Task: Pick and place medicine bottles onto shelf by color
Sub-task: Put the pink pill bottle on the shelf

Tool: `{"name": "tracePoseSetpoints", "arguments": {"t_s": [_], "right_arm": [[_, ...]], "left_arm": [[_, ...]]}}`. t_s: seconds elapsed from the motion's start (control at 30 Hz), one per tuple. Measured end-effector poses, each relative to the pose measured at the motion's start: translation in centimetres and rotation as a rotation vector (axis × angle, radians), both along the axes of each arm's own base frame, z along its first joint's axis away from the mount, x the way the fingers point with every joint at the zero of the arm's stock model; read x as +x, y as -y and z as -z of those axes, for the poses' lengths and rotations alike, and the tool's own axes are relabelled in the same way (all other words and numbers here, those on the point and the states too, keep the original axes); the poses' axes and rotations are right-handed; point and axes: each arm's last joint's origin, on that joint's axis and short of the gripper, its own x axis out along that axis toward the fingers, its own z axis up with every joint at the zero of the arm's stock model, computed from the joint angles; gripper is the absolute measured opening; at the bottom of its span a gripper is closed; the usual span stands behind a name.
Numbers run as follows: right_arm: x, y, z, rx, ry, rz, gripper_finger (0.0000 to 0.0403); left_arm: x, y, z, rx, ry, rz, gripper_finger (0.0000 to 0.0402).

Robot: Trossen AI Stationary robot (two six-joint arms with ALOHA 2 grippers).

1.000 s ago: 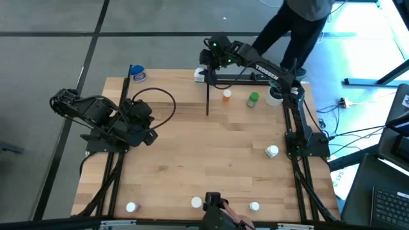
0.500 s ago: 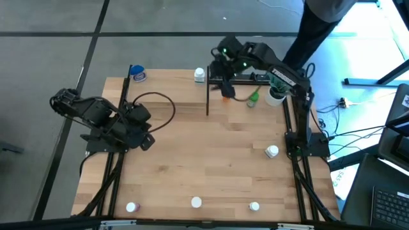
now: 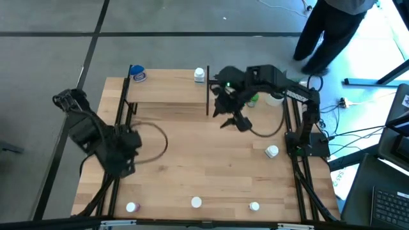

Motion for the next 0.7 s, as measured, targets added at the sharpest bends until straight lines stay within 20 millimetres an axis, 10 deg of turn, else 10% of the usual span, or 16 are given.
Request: {"name": "tracePoseSetpoints", "arguments": {"t_s": [0.37,0.7], "right_arm": [[0.0,-4.5,0.0,-0.06,-0.008,-0.062,0.0239],[0.7,-7.4,0.6,-0.046,-0.01,0.001,0.0239]], "left_arm": [[-1.1,7.9,3.1,-0.01,-0.138,0.281,0.0],[-2.1,10.5,4.6,0.014,-0.16,0.306,0.0]]}}
